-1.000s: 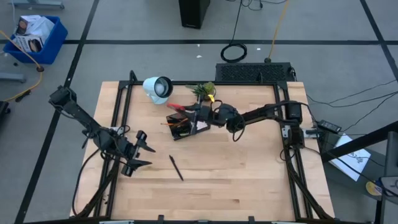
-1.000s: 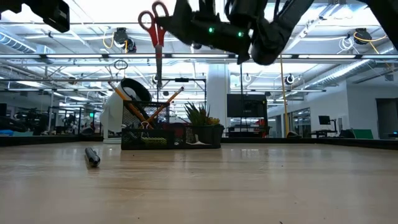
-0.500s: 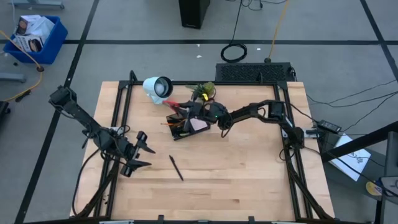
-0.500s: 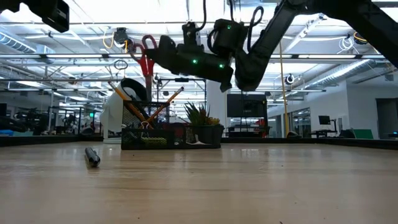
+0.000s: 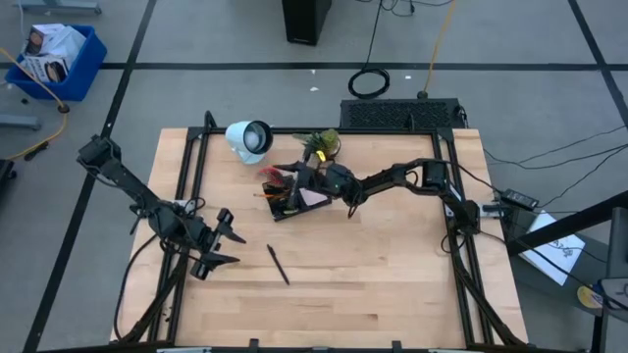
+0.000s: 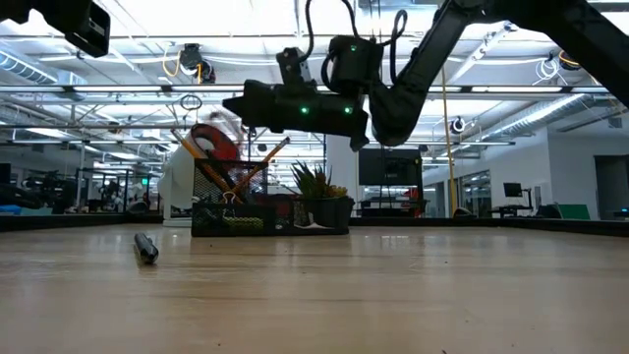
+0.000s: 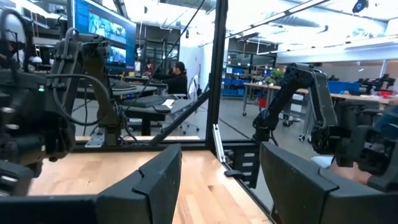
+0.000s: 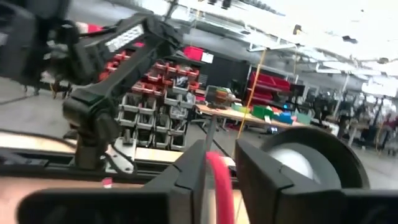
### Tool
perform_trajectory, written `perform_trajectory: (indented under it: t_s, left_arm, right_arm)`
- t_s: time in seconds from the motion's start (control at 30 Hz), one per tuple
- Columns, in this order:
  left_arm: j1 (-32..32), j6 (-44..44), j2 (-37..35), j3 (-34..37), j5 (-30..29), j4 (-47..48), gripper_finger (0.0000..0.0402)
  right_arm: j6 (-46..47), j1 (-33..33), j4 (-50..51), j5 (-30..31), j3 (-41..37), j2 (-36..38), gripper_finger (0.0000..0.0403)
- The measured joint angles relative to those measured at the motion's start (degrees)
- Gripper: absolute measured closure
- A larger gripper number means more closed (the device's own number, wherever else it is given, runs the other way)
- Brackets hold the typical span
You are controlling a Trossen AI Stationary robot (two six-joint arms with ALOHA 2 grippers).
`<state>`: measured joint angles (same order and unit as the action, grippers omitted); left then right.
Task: Pick and place office supplies into organizer
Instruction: Put the red scissors into the black desk organizer, then put the black pen into the black desk organizer
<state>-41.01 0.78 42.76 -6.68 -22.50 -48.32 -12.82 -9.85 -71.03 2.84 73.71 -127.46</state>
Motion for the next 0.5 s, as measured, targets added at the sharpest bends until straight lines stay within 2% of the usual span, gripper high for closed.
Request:
perform_trajectory:
  t_s: [0.2, 0.33, 0.4, 0.5]
  left_arm:
    - [0.0, 0.55, 0.0, -0.01, -0.69, 0.22, 0.0178]
    - [0.0, 0.28, 0.0, -0.02, -2.56, 1.86, 0.0178]
    - [0.0, 0.23, 0.0, -0.02, -2.6, 3.02, 0.0178]
    - [0.0, 0.56, 0.0, -0.02, -3.09, 5.17, 0.0178]
  right_arm:
    - [-4.17, 2.08, -0.96, 0.1, 0.0, 0.0, 0.0268]
    - [-4.04, 4.66, -3.59, 0.07, -0.01, 1.22, 0.0244]
    - [1.43, 6.86, -4.38, -0.47, 0.0, 2.3, 0.0239]
    - [18.1, 10.1, -2.96, -1.67, 0.0, 3.6, 0.0237]
